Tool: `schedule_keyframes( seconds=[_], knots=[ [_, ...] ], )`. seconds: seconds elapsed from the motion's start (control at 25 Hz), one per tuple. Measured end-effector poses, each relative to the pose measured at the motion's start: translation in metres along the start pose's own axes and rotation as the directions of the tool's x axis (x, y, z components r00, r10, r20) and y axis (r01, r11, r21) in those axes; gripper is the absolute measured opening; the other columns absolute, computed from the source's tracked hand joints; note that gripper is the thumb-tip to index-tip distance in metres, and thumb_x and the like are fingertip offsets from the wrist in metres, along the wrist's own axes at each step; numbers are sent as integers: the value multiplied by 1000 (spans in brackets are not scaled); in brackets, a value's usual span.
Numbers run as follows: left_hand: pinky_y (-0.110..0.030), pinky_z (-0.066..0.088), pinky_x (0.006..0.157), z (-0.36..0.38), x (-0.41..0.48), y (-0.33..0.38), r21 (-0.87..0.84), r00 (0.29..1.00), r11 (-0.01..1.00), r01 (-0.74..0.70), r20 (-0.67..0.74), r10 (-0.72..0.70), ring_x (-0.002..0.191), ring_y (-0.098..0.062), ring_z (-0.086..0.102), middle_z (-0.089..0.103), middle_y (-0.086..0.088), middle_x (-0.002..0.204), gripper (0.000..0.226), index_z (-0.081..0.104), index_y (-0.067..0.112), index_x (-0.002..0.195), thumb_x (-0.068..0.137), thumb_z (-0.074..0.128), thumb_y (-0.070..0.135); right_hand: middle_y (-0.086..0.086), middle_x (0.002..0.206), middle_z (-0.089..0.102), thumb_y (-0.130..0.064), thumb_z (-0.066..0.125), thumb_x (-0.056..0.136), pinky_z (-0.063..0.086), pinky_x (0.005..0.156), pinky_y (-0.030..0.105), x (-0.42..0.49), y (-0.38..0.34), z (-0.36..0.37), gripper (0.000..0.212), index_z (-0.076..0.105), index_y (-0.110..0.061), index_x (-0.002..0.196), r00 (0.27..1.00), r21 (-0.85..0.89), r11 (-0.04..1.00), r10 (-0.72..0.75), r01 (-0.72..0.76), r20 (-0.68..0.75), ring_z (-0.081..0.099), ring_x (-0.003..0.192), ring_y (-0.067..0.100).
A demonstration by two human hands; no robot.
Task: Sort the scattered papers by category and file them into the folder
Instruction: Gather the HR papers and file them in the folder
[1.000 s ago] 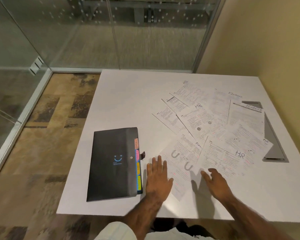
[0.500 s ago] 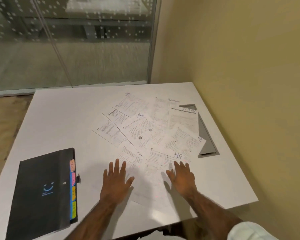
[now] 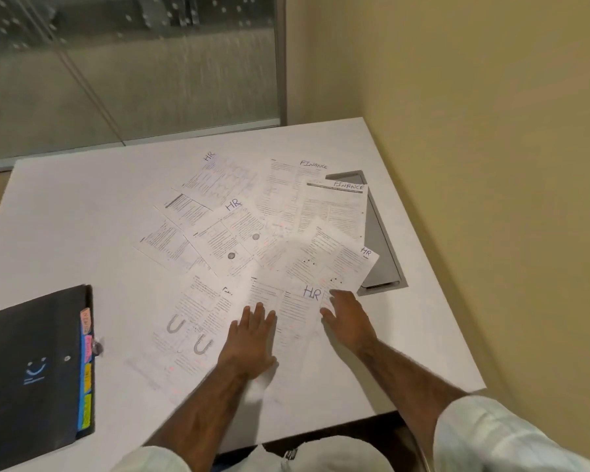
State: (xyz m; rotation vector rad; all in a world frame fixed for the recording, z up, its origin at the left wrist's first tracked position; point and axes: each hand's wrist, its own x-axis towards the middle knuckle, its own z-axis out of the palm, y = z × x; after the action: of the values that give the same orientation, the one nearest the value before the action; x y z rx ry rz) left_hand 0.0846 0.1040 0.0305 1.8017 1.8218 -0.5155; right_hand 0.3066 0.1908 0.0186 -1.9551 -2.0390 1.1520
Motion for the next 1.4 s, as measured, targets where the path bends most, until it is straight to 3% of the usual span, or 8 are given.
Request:
schedule_keyframes(
  seconds=[0.24, 0.36, 0.52, 0.68, 0.84, 1.04, 1.28, 1.4],
  knots=[
    [-55, 29, 120, 5, 23, 10, -6, 992, 1000, -19, 123, 19, 156, -38, -6, -19, -14, 168, 98, -6, 15, 161, 94, 60, 40, 4, 98, 65, -18, 63, 89, 44, 60, 24, 43, -42, -8, 25, 55, -19, 113, 943, 577, 752, 312, -320, 116, 59, 79, 19],
    [-56, 29, 119, 7, 24, 13, -33, 994, 999, -12, 104, 16, 156, -38, -6, -19, -13, 168, 94, -5, 16, 161, 94, 57, 39, 3, 86, 62, -15, 60, 94, 39, 49, 24, 38, -51, -14, 19, 51, -21, 109, 911, 599, 686, 311, -412, 271, 55, 62, 12],
    [-57, 31, 117, 4, 28, 12, -101, 991, 995, 7, 135, 7, 156, -34, 0, -13, -8, 169, 94, 2, 20, 161, 90, 60, 43, 8, 80, 69, 4, 50, 89, 38, 47, 26, 28, -52, -5, 21, 65, -10, 87, 903, 511, 767, 206, -387, 376, 57, 52, 14],
    [-47, 43, 111, -11, 28, -8, -322, 994, 945, -49, -111, 13, 146, -24, 32, 29, -3, 160, 85, 26, 25, 152, 82, 67, 53, 6, 82, 71, 7, 45, 89, 46, 42, 20, 16, -59, -14, 29, 68, -11, 89, 935, 501, 807, 166, -312, 315, 63, 54, 10],
    [-41, 45, 107, -47, 19, -37, -797, 951, 601, -57, -227, -210, 130, -11, 53, 56, 13, 142, 73, 43, 34, 145, 82, 78, 45, 14, 93, 77, -1, 53, 94, 58, 56, 29, 24, -50, -51, 23, 70, -8, 109, 956, 651, 710, 116, -270, 270, 70, 62, 16],
    [-34, 57, 89, -100, 5, -59, -995, 995, 62, 77, 72, -68, 95, -20, 77, 76, -10, 114, 31, 72, 13, 119, 91, 70, 26, 19, 107, 77, -8, 58, 100, 58, 61, 30, 45, -41, -84, 23, 68, -6, 121, 954, 749, 613, 25, -250, 299, 67, 69, 20],
    [-44, 52, 101, -126, 4, -59, -989, 991, 67, 131, 130, -17, 114, -27, 71, 73, -8, 124, 33, 67, 10, 128, 96, 63, 14, 13, 107, 78, -30, 65, 98, 59, 83, 46, 80, -40, -83, 28, 71, -7, 113, 951, 813, 510, 33, -281, 308, 71, 88, 28],
    [-36, 60, 84, -130, -5, -55, -995, 988, 57, 84, 76, -136, 103, -27, 75, 77, -8, 115, 26, 70, 11, 121, 96, 62, 12, 4, 98, 75, -38, 69, 88, 60, 82, 43, 109, -16, -80, 25, 71, -16, 99, 952, 520, 817, 306, -249, -25, 70, 89, 25]
  ],
)
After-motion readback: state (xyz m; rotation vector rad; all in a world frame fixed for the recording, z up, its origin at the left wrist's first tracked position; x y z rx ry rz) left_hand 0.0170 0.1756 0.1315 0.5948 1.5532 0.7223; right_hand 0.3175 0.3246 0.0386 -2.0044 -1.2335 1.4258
